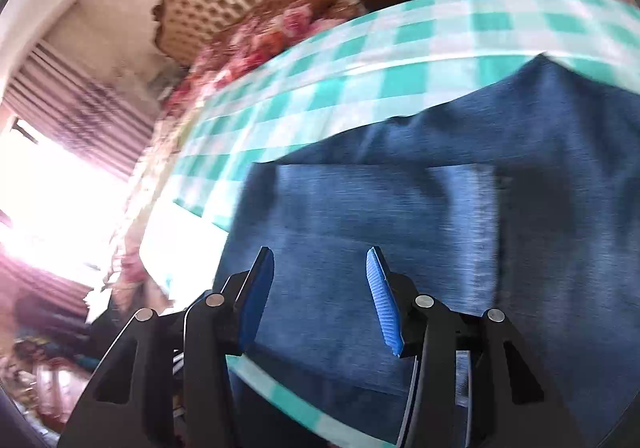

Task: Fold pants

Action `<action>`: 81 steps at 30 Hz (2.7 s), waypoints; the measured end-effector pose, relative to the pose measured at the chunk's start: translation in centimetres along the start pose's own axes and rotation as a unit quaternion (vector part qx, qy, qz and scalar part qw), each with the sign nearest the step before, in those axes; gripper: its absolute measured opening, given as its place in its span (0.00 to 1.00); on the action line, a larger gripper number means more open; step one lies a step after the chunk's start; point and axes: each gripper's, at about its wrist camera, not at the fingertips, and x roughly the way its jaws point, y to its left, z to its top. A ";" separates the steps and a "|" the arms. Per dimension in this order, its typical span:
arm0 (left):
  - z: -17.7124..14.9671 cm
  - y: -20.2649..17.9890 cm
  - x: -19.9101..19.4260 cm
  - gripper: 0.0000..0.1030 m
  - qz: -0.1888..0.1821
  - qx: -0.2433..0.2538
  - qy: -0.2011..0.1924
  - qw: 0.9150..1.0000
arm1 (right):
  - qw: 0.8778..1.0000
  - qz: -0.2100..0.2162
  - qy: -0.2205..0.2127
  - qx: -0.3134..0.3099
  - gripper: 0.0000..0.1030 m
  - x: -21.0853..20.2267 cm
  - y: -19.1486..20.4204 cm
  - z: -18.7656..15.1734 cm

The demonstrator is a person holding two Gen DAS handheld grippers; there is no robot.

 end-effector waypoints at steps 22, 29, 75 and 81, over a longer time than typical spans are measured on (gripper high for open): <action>-0.6 0.2 0.0 0.51 -0.007 0.007 -0.029 1.000 | 0.996 0.051 0.051 -0.046 0.44 2.0 0.7 1.5; -0.7 0.2 0.0 0.51 -0.007 0.007 -0.030 1.000 | 0.995 0.021 0.074 -0.055 0.44 3.4 -0.1 0.7; 0.1 1.3 -0.6 0.25 -0.038 -0.061 0.012 0.997 | 0.915 -0.366 -0.012 -0.169 0.41 5.0 0.3 0.7; 0.2 2.0 -0.6 0.30 -0.050 -0.082 0.011 0.995 | 0.914 -0.367 -0.017 -0.171 0.41 5.0 0.3 0.6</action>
